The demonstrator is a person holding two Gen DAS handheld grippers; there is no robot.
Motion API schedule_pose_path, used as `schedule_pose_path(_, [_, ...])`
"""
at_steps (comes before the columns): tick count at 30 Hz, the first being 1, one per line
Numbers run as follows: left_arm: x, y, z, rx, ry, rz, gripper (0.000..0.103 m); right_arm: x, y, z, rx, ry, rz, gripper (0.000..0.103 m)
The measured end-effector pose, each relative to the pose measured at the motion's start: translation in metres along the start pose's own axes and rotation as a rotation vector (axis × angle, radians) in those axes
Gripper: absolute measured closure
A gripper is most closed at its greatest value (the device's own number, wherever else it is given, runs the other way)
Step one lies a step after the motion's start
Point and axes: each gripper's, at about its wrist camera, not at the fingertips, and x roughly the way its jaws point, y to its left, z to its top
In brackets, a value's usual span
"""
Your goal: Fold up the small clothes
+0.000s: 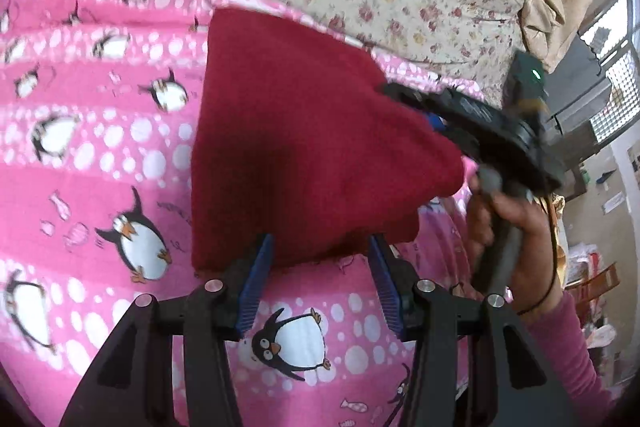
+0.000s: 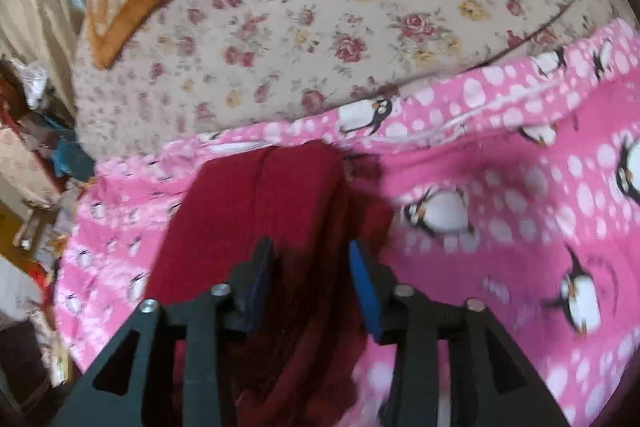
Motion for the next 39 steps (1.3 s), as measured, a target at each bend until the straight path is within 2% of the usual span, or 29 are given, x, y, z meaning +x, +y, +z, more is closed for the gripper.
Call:
schedule_pose_path(4, [-0.022, -0.004, 0.009, 0.015, -0.076, 0.034, 0.073, -0.040, 0.013, -0.019, -0.014, -0.016, 0.083, 0.050])
schedule_pose_path(7, [-0.024, -0.003, 0.017, 0.034, -0.096, 0.124, 0.073, -0.060, 0.025, -0.028, 0.003, -0.023, 0.165, 0.042])
schedule_pose_path(9, [-0.022, 0.000, 0.018, 0.038, -0.098, 0.150, 0.073, -0.061, 0.033, -0.035, 0.012, 0.003, 0.210, 0.038])
schedule_pose_path(11, [-0.017, 0.003, 0.019, 0.028, -0.086, 0.176, 0.073, -0.053, 0.039, -0.043, 0.015, 0.067, 0.196, 0.038])
schedule_pose_path(12, [-0.014, 0.006, 0.020, 0.018, -0.080, 0.180, 0.073, -0.049, 0.042, -0.047, 0.010, 0.086, 0.186, 0.043])
schedule_pose_path(13, [-0.011, 0.008, 0.019, 0.010, -0.075, 0.180, 0.073, -0.048, 0.046, -0.052, -0.015, 0.092, 0.166, 0.053])
schedule_pose_path(14, [-0.010, 0.009, 0.018, 0.007, -0.069, 0.182, 0.073, -0.049, 0.050, -0.056, -0.056, 0.088, 0.131, 0.087])
schedule_pose_path(15, [-0.009, 0.009, 0.016, 0.009, -0.067, 0.184, 0.073, -0.051, 0.053, -0.061, -0.091, 0.081, 0.097, 0.096])
schedule_pose_path(19, [-0.003, 0.011, 0.013, 0.013, -0.057, 0.192, 0.073, -0.064, 0.044, -0.087, -0.109, 0.068, 0.035, 0.096])
schedule_pose_path(22, [0.007, 0.015, 0.014, -0.011, -0.042, 0.188, 0.073, -0.045, 0.025, -0.109, -0.059, 0.134, 0.005, 0.097])
schedule_pose_path(27, [0.011, 0.023, 0.019, -0.044, -0.056, 0.177, 0.073, -0.058, 0.035, -0.109, -0.098, 0.133, -0.006, 0.097])
schedule_pose_path(30, [0.015, 0.026, 0.023, -0.058, -0.053, 0.178, 0.073, -0.057, 0.030, -0.110, -0.079, 0.133, 0.008, 0.096])
schedule_pose_path(31, [0.015, 0.026, 0.024, -0.057, -0.055, 0.179, 0.073, -0.061, 0.027, -0.107, -0.040, 0.114, 0.031, 0.094])
schedule_pose_path(32, [0.015, 0.026, 0.025, -0.052, -0.057, 0.177, 0.073, -0.064, 0.026, -0.105, -0.018, 0.103, 0.045, 0.087])
schedule_pose_path(34, [0.016, 0.026, 0.029, -0.041, -0.065, 0.169, 0.073, -0.077, 0.023, -0.095, 0.008, 0.063, 0.068, 0.065])
schedule_pose_path(36, [0.018, 0.027, 0.034, -0.037, -0.070, 0.160, 0.073, -0.085, 0.025, -0.084, 0.020, -0.010, 0.056, 0.022])
schedule_pose_path(37, [0.019, 0.028, 0.037, -0.039, -0.069, 0.157, 0.073, -0.086, 0.024, -0.077, 0.034, -0.040, 0.051, 0.017])
schedule_pose_path(39, [0.023, 0.031, 0.042, -0.051, -0.072, 0.148, 0.072, -0.081, 0.020, -0.065, 0.066, -0.053, 0.054, 0.014])
